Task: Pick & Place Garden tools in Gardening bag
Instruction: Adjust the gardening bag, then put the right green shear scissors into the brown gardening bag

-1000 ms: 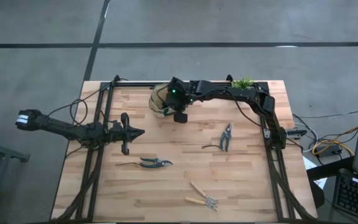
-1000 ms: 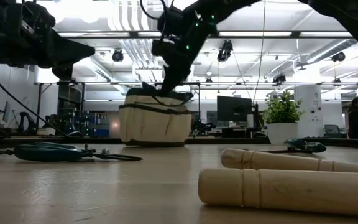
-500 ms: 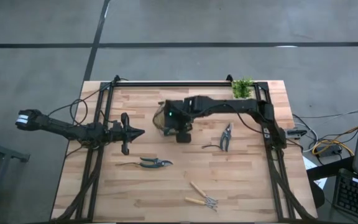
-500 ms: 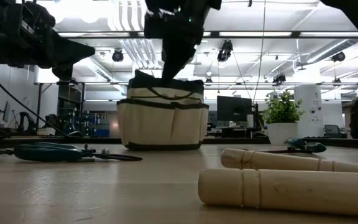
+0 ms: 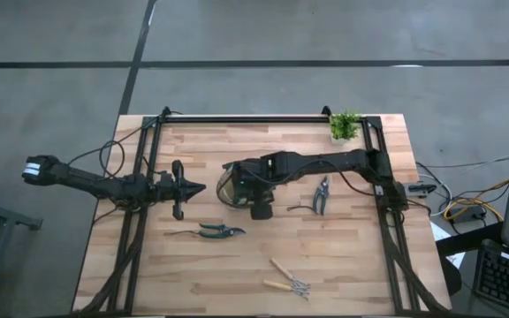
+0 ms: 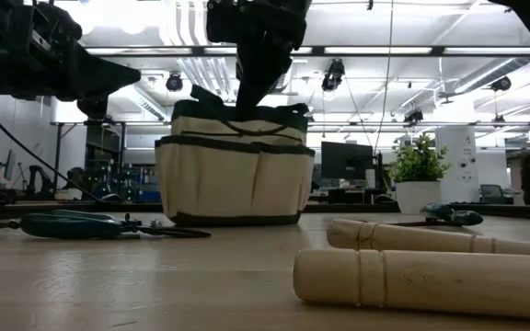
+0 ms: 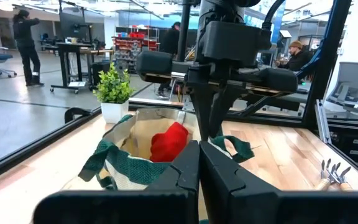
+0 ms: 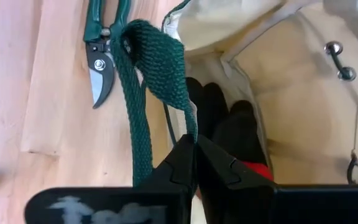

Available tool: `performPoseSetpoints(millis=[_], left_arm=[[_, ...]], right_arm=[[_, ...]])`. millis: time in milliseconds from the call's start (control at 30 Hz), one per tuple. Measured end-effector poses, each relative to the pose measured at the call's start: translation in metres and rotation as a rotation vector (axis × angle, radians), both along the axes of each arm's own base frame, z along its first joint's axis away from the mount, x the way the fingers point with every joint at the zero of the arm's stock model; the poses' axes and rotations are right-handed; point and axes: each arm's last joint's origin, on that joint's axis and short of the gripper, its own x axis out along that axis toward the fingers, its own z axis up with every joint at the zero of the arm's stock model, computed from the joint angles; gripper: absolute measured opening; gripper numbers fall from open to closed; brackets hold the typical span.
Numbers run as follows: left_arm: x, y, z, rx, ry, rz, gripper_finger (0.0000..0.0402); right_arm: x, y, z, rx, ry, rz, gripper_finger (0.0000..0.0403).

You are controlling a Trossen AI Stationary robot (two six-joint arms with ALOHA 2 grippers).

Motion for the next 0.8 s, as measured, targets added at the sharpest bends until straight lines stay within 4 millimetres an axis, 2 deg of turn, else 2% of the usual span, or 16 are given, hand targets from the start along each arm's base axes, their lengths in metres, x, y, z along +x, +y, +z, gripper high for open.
performPoseSetpoints(millis=[267,433,533,667,800], left_arm=[[0.0,0.0,0.0,0.0,0.0,-0.001,0.0012],[0.0,0.0,0.0,0.0,0.0,-0.001,0.0012],[0.0,0.0,0.0,0.0,0.0,-0.001,0.0012],[0.0,0.0,0.0,0.0,0.0,0.0,0.0012],[0.0,0.0,0.0,0.0,0.0,0.0,0.0012]], right_arm=[[0.003,-0.001,0.014,-0.025,-0.047,-0.018,0.0018],[0.003,0.001,0.029,-0.049,-0.081,-0.037,0.006],[-0.004,0.004,0.038,-0.056,-0.035,-0.058,0.0088],[-0.015,0.016,0.043,-0.04,0.042,-0.074,0.0116],[-0.022,0.032,0.038,-0.033,0.105,-0.062,0.0131]])
